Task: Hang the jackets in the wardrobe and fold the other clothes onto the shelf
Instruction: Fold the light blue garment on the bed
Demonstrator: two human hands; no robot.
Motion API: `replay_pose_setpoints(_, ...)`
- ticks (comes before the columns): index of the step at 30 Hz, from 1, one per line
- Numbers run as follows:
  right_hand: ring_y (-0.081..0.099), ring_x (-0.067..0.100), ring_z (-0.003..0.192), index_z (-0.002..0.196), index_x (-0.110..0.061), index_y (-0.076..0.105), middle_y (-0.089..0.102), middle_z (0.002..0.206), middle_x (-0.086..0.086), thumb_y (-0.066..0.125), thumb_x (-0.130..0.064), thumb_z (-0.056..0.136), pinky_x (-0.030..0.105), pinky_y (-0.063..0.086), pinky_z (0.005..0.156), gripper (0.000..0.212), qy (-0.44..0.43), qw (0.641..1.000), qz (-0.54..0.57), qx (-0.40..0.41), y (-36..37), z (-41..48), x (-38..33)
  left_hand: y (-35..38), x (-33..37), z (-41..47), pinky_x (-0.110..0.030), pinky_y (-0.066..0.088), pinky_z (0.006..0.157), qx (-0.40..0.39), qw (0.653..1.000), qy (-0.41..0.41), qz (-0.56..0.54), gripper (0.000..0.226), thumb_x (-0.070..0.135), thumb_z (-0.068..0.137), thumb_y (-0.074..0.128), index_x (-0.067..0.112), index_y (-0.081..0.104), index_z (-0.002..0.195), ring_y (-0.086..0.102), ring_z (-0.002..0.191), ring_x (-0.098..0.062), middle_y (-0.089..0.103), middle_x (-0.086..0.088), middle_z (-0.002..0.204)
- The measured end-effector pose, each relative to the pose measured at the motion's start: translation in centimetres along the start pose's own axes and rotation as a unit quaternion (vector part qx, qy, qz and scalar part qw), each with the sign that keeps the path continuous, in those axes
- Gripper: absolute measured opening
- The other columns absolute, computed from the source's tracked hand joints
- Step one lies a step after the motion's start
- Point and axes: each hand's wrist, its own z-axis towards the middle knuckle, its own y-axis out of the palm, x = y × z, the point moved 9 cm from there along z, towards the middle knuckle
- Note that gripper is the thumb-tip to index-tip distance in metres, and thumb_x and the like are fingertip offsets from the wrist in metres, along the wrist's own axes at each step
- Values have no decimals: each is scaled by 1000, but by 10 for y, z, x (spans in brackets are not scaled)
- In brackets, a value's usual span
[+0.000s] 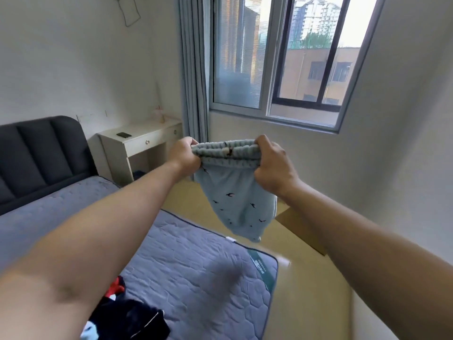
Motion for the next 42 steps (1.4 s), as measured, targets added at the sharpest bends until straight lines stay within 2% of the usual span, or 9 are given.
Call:
replay_pose_setpoints(4, 53, 30, 87, 110, -27, 36, 52, 103, 10, 49, 0, 71, 34, 42, 71, 49, 72, 995, 39, -49, 79, -94, -6, 24, -93, -86, -33, 48, 65, -63, 995, -57, -49, 16, 3, 76, 64, 9, 59, 90, 55, 76, -24, 66, -12, 87)
replay_pose_setpoints(8, 50, 26, 95, 139, -20, 33, 47, 111, 7, 60, -1, 75, 33, 44, 78, 72, 188, 968, 14, -168, 186, -209, 6, 57, -192, -194, -25, 41, 55, -180, 980, -89, 14, 37, 6, 66, 74, 21, 56, 94, 57, 71, -15, 65, 0, 85)
replay_pose_setpoints(11, 55, 30, 97, 113, -12, 48, 53, 109, 11, 63, -7, 80, 33, 41, 70, 37, 217, 929, -46, -297, 264, -296, 9, 83, -264, -276, -29, 46, 66, -270, 955, -89, 81, 43, 5, 69, 71, 24, 63, 108, 62, 86, -26, 68, -4, 97)
replay_pose_setpoints(13, 53, 27, 83, 92, -13, 47, 52, 96, 10, 63, -9, 82, 32, 38, 62, 20, 230, 895, -71, -375, 307, -352, 6, 97, -306, -328, -30, 49, 76, -322, 937, -81, 108, 39, 6, 74, 67, 22, 68, 109, 64, 97, -27, 70, -5, 105)
replay_pose_setpoints(19, 29, 18, 56, 68, -14, 33, 35, 68, 5, 56, -2, 83, 29, 23, 49, 30, 199, 813, -120, -534, 405, -484, -26, 108, -419, -467, -39, 53, 82, -413, 882, -142, 175, 52, -5, 81, 52, 21, 58, 125, 57, 106, -27, 55, -4, 128)
replay_pose_setpoints(26, 47, 27, 73, 94, -14, 38, 40, 87, 4, 62, -17, 89, 35, 37, 57, 25, 114, 771, -135, -612, 466, -586, -102, 67, -487, -575, -28, 28, 54, -416, 869, -193, 187, 43, -5, 82, 52, 24, 52, 114, 45, 80, -18, 50, 0, 118)
replay_pose_setpoints(33, 46, 20, 67, 96, -14, 39, 43, 83, 5, 64, -17, 86, 32, 33, 49, 27, 84, 711, -113, -689, 496, -670, -185, -3, -521, -663, -46, 51, 89, -430, 848, -239, 199, 43, -5, 84, 52, 21, 59, 118, 55, 109, -28, 55, -5, 123)
replay_pose_setpoints(39, 52, 21, 76, 100, -12, 43, 47, 87, 4, 64, -28, 88, 31, 42, 57, 28, 62, 671, -95, -733, 499, -726, -256, -65, -542, -740, -40, 52, 79, -466, 805, -303, 207, 43, -9, 82, 47, 24, 60, 107, 55, 99, -23, 58, -3, 117)
replay_pose_setpoints(42, 61, 25, 81, 89, -11, 51, 54, 83, 6, 73, -24, 83, 34, 54, 66, 26, 83, 629, -67, -770, 493, -759, -294, -89, -544, -773, -30, 42, 69, -541, 746, -302, 245, 42, -8, 83, 52, 20, 62, 111, 50, 94, -19, 58, -3, 119)
